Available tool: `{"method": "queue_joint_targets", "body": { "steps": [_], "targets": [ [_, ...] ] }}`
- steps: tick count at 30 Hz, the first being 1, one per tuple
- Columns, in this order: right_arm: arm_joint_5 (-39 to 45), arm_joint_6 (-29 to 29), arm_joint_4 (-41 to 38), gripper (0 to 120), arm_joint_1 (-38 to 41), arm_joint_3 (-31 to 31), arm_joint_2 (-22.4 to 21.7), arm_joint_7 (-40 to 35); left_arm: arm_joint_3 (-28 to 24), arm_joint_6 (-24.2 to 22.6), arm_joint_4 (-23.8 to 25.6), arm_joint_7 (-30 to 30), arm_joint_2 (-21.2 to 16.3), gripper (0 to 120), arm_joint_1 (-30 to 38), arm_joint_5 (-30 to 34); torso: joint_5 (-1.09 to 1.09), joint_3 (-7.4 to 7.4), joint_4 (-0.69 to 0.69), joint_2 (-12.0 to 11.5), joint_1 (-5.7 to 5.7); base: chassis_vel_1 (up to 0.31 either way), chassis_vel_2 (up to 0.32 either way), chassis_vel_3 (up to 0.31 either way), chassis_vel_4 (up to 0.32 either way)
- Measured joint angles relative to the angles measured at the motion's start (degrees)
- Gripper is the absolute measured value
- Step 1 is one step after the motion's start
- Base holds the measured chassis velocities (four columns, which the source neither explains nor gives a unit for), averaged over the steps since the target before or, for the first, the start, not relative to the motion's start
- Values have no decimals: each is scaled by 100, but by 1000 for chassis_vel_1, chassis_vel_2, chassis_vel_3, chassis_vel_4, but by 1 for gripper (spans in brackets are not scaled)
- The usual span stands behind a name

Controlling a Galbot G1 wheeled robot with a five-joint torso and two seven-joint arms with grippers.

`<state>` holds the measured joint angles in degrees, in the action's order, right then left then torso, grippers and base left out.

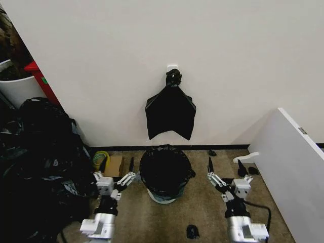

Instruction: Place the garbage bag over the trash bin.

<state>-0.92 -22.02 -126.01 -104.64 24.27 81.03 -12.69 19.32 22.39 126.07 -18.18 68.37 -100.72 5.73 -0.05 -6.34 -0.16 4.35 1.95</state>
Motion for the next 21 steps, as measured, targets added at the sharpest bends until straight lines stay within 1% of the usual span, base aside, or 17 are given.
{"method": "queue_joint_targets", "body": {
  "steps": [2,5,8,9,10,15,21],
  "targets": [
    [-7,-70,-19,100,-61,27,22,33,55,55,39,30,13,100,-107,-12,2,0,0,0,0,0,0,0,0],
    [-10,-272,-91,100,-292,102,73,181,185,288,113,90,110,100,-533,-82,1,0,2,0,0,0,0,0,0],
    [-10,-301,-111,100,-335,108,76,215,213,324,117,100,138,100,-611,-83,1,0,1,0,0,0,0,0,0],
    [-35,-357,-162,100,-433,123,81,301,325,398,136,157,205,100,-814,-76,1,-1,2,0,0,0,0,0,0],
    [-81,-372,-175,100,-473,125,90,323,372,405,146,181,223,100,-862,-73,2,0,2,0,0,0,0,0,0],
    [-238,-395,-172,100,-518,103,125,355,413,405,153,268,253,100,-893,-62,1,-1,1,0,0,0,0,0,0],
    [-324,-358,-197,100,-479,7,156,405,293,388,172,353,276,100,-886,-80,1,-1,1,0,0,0,0,0,0]
  ]
}}
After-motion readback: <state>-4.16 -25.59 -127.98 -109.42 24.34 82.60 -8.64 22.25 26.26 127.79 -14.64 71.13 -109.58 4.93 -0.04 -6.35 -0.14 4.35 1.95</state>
